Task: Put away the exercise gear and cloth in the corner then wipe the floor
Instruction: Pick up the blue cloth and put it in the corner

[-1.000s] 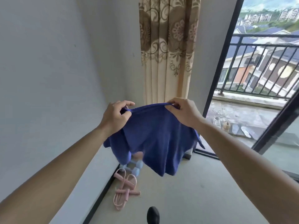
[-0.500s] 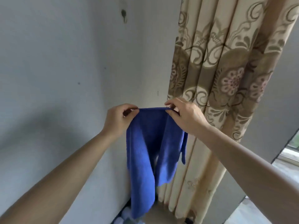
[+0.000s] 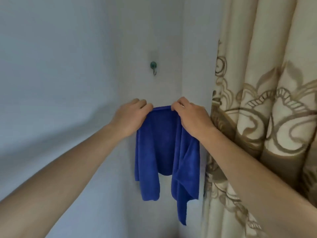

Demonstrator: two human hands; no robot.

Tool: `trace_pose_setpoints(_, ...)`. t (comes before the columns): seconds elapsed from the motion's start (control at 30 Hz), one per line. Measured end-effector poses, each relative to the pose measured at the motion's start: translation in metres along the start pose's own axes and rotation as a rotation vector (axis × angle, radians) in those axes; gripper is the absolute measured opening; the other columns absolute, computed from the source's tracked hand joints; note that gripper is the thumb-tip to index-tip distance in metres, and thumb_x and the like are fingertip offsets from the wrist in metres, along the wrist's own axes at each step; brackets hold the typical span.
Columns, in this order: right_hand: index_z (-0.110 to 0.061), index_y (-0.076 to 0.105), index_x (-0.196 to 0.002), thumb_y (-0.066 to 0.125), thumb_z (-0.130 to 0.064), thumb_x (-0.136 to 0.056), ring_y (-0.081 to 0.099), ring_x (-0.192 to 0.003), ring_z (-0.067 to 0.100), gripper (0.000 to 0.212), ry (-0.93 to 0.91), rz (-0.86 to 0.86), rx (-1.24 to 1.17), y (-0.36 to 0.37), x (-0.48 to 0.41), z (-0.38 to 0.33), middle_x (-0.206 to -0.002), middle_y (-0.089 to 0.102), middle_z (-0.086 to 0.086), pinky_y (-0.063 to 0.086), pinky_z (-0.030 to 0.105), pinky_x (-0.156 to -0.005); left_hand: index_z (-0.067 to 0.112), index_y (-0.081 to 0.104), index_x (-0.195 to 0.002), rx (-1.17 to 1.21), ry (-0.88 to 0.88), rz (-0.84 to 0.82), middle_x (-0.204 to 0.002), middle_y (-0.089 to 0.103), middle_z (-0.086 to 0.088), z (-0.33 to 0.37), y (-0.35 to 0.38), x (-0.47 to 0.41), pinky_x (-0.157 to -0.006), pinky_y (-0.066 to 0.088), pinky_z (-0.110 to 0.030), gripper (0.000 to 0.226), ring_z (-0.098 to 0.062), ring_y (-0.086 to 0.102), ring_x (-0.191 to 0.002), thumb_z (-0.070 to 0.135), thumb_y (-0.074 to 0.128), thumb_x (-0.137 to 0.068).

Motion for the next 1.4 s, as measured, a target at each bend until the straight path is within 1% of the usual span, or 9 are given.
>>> trace_pose_setpoints(0.23, -0.013, 0.053, -0.136, 0.046, 0.002, -0.095, 0.062, -0.092, 0.030, 0.044, -0.010, 0.236, -0.130, 0.006, -0.103, 0.036, -0.126, 0.055, 0.010, 0.051, 0.040, -0.068, 0.000, 0.069, -0.089, -0.308, -0.069, -0.020, -0.077, 0.057, -0.017, -0.058, 0.005, -0.086, -0.049, 0.041, -0.037, 0.035, -0.033, 0.053, -0.063, -0.017, 0.067, -0.059)
trace_pose_setpoints(0.47, -0.023, 0.038, -0.150, 0.041, -0.014, -0.101, 0.057, -0.087, 0.027, 0.050, 0.058, 0.220, -0.062, 0.018, -0.162, 0.057, -0.115, 0.050, 0.006, 0.046, 0.035, -0.069, -0.005, 0.047, -0.137, -0.329, -0.240, -0.079, -0.116, 0.051, -0.026, -0.084, 0.029, -0.121, -0.072, 0.030, -0.042, 0.062, -0.042, 0.049, -0.096, -0.004, 0.055, -0.076)
trace_pose_setpoints(0.53, -0.023, 0.050, -0.135, 0.038, -0.035, -0.104, 0.055, -0.081, 0.021, 0.035, 0.067, 0.182, -0.112, 0.036, -0.162, 0.053, -0.100, 0.053, -0.003, 0.037, 0.032, -0.063, -0.006, 0.050, -0.135, -0.290, -0.219, -0.020, -0.110, 0.053, -0.026, -0.086, 0.038, -0.114, -0.073, 0.028, -0.041, 0.059, -0.040, 0.050, -0.088, -0.003, 0.051, -0.076)
trace_pose_setpoints(0.67, -0.022, 0.051, -0.093, 0.025, -0.070, -0.098, 0.061, -0.076, 0.020, 0.055, 0.221, 0.220, -0.330, 0.068, -0.148, 0.048, -0.082, 0.064, -0.001, 0.043, 0.035, -0.062, 0.004, 0.054, -0.136, -0.272, -0.173, 0.018, -0.106, 0.053, -0.022, -0.089, 0.046, -0.109, -0.075, 0.030, -0.042, 0.061, -0.038, 0.048, -0.088, 0.016, 0.027, -0.082)
trace_pose_setpoints(0.77, -0.025, 0.045, -0.140, 0.038, -0.039, -0.104, 0.052, -0.080, 0.021, 0.040, 0.198, 0.175, -0.260, 0.082, -0.137, 0.048, -0.107, 0.056, 0.005, 0.040, 0.035, -0.065, 0.014, 0.059, -0.133, -0.280, -0.153, -0.023, -0.108, 0.052, -0.020, -0.087, 0.042, -0.112, -0.077, 0.025, -0.041, 0.057, -0.037, 0.047, -0.093, 0.018, 0.031, -0.084)
trace_pose_setpoints(0.83, -0.031, 0.018, -0.158, 0.044, -0.027, -0.101, 0.043, -0.080, 0.020, 0.062, 0.124, 0.154, -0.149, 0.086, -0.128, 0.047, -0.113, 0.047, 0.009, 0.036, 0.033, -0.064, 0.014, 0.062, -0.129, -0.285, -0.134, -0.033, -0.106, 0.052, -0.019, -0.085, 0.045, -0.109, -0.077, 0.021, -0.039, 0.048, -0.037, 0.047, -0.092, 0.012, 0.045, -0.084)
trace_pose_setpoints(1.07, -0.020, 0.050, -0.143, 0.047, -0.016, -0.100, 0.055, -0.078, 0.023, 0.043, 0.046, 0.123, -0.212, 0.109, -0.078, 0.033, -0.100, 0.052, 0.008, 0.041, 0.030, -0.056, -0.002, 0.065, -0.119, -0.230, -0.121, -0.152, -0.090, 0.059, -0.015, -0.042, 0.077, -0.021, -0.064, 0.036, -0.034, 0.061, -0.031, 0.054, -0.075, 0.001, 0.077, -0.059)
trace_pose_setpoints(1.23, -0.009, 0.054, -0.136, 0.050, -0.016, -0.099, 0.056, -0.111, 0.035, 0.039, 0.162, 0.208, -0.244, 0.127, -0.049, 0.015, -0.141, 0.046, 0.020, 0.051, 0.045, -0.085, 0.006, 0.063, -0.126, -0.190, -0.277, -0.096, -0.111, 0.060, -0.021, -0.046, 0.053, 0.049, -0.075, 0.039, -0.041, 0.043, -0.037, 0.056, -0.092, 0.021, 0.047, -0.090)
trace_pose_setpoints(1.4, -0.010, 0.033, -0.153, 0.048, -0.031, -0.102, 0.022, -0.148, 0.037, 0.057, 0.171, 0.404, -0.256, 0.134, -0.016, -0.040, -0.160, 0.018, 0.025, 0.023, 0.051, -0.117, 0.015, 0.048, -0.145, -0.275, -0.478, -0.042, -0.150, 0.039, -0.022, -0.061, 0.019, 0.130, -0.105, 0.033, -0.050, 0.048, -0.037, 0.036, -0.137, 0.032, 0.043, -0.100)
Point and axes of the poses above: each hand's wrist, its own x-axis away from the middle knuckle, its own y-axis out of the palm, z = x × y, the point moved 5 cm from there along -x, towards the middle knuckle
